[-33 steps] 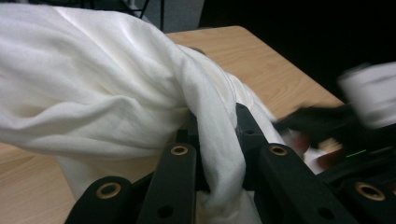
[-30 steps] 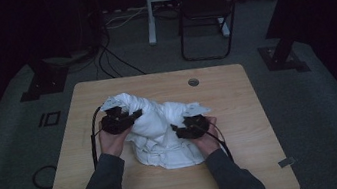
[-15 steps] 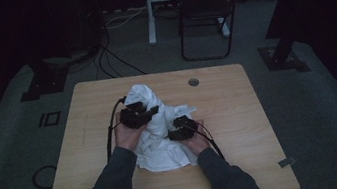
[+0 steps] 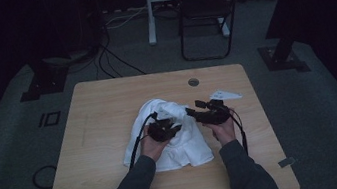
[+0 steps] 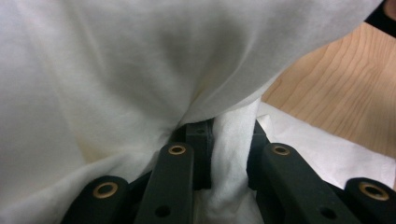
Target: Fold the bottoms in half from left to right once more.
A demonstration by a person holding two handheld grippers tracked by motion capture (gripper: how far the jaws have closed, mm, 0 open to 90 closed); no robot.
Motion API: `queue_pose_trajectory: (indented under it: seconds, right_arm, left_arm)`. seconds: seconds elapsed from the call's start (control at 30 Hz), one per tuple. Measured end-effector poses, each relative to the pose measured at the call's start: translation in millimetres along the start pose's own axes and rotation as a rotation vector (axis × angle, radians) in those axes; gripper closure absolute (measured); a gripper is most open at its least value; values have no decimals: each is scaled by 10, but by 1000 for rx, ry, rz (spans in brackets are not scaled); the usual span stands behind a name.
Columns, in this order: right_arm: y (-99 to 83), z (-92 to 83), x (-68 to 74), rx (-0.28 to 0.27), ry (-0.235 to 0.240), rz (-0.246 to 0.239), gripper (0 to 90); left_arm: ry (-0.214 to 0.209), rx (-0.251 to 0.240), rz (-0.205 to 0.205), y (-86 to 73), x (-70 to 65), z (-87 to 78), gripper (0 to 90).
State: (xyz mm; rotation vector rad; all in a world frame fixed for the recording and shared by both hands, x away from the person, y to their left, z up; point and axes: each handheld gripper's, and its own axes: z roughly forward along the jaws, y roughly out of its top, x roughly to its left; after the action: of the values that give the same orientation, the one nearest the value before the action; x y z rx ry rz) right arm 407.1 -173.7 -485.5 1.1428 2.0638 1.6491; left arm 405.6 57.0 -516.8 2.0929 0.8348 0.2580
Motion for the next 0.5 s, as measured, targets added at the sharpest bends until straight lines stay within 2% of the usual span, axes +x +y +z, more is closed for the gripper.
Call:
queue_pose_trajectory:
  seconds: [0.07, 0.13, 0.2, 0.23, 0.27, 0.3, 0.33, 0.4, 0.43, 0.47, 0.5]
  right_arm:
    - [40, 27, 71, -23, 42, -8, 369]
    - [68, 71, 110, -38, 80, 13, 387]
    - [78, 164, 128, -9, 74, 17, 420]
    - [72, 224, 128, 18, 83, 24, 468]
    - [60, 291, 125, 52, 72, 16, 576]
    - [42, 359, 113, 92, 33, -2, 666]
    - [20, 413, 79, 111, 17, 9, 755]
    - [-10, 456, -8, 118, 0, 65, 829]
    - [-21, 465, -37, 125, -14, 65, 835]
    - [-21, 465, -37, 125, -14, 65, 835]
    - [-58, 474, -89, 147, -53, 48, 836]
  left_arm:
    - [-7, -6, -9, -7, 20, -14, 801]
    - [-8, -9, -9, -9, 21, -21, 799]
    - [-5, -7, -5, -7, 9, -22, 793]
    - [-5, -7, -3, -6, 3, -24, 788]
    - [-3, -5, 1, -2, -3, -33, 774]
    - [-1, -8, 0, 5, -19, -50, 752]
    - [3, -5, 8, 17, -36, -85, 713]
    - [-7, -38, 10, 62, -89, -230, 609]
    - [-21, -69, 26, 98, -117, -345, 563]
    - [-21, -69, 26, 98, -117, -345, 548]
    - [8, -169, 66, 199, -134, -713, 528]
